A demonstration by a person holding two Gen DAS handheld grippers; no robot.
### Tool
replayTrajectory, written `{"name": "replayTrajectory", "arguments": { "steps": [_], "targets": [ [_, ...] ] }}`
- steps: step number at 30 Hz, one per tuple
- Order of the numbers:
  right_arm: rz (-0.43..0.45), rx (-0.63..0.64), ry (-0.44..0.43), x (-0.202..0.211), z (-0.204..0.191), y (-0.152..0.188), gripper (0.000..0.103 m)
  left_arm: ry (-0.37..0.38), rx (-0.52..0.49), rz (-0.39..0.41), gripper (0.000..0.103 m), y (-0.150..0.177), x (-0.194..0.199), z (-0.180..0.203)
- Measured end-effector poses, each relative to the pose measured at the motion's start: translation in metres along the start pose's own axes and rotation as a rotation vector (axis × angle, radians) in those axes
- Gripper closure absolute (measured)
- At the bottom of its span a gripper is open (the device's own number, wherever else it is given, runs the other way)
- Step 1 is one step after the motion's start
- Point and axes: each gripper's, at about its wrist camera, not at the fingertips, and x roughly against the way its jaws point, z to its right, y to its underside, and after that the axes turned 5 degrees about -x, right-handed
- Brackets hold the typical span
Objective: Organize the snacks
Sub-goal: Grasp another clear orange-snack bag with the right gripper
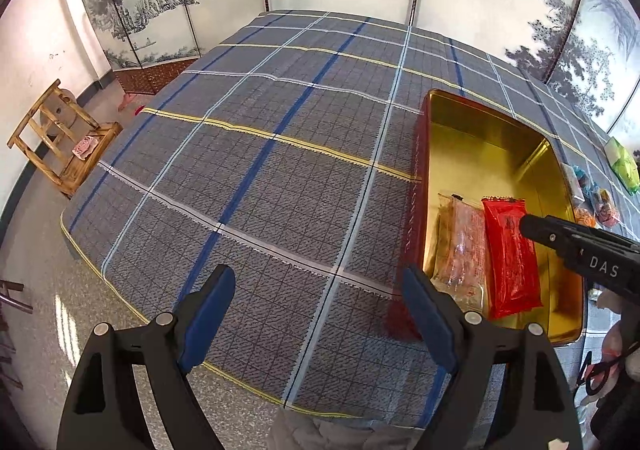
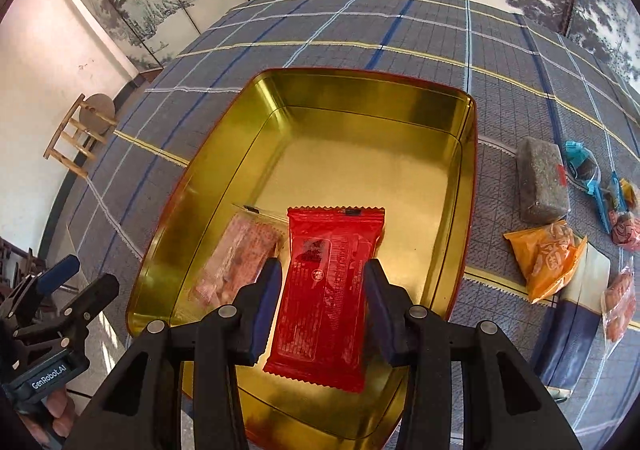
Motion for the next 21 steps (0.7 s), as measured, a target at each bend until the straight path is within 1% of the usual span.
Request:
{"name": "replayTrajectory", "arguments": {
  "steps": [2, 5, 9, 12, 14, 16, 18, 21],
  "targets": [
    [0.023, -0.020, -0.016, 0.011, 0.008, -0.002, 0.058, 0.008, -0.007, 0.003, 0.020, -0.001, 0.001, 0.005],
    [0.045, -0.060, -0.009, 0.030, 0.029, -0.007, 0.058, 0.023, -0.026, 0.010, 0.020, -0.005, 0.002, 0.014],
    [0.075, -0.168, 0.052, 0.061, 0.076, -0.016, 0.058, 0.051, -0.043, 0.026, 0.020, -0.009, 0.004, 0.027],
    [0.083, -0.262, 0.129, 0.081, 0.117, -0.022, 0.058, 0.066, -0.052, 0.034, 0.020, -0.012, 0.005, 0.032],
    [0.064, -0.335, 0.181, 0.089, 0.147, -0.024, 0.058, 0.073, -0.057, 0.036, 0.020, -0.013, 0.004, 0.035],
    [0.019, -0.424, 0.229, 0.092, 0.177, -0.024, 0.056, 0.081, -0.063, 0.038, 0.020, -0.012, 0.004, 0.037],
    [-0.034, -0.514, 0.245, 0.091, 0.203, -0.020, 0.055, 0.083, -0.061, 0.039, 0.020, -0.011, 0.003, 0.036],
    [-0.078, -0.616, 0.255, 0.090, 0.229, -0.011, 0.052, 0.086, -0.055, 0.033, 0.020, -0.010, 0.000, 0.036]
  ]
}}
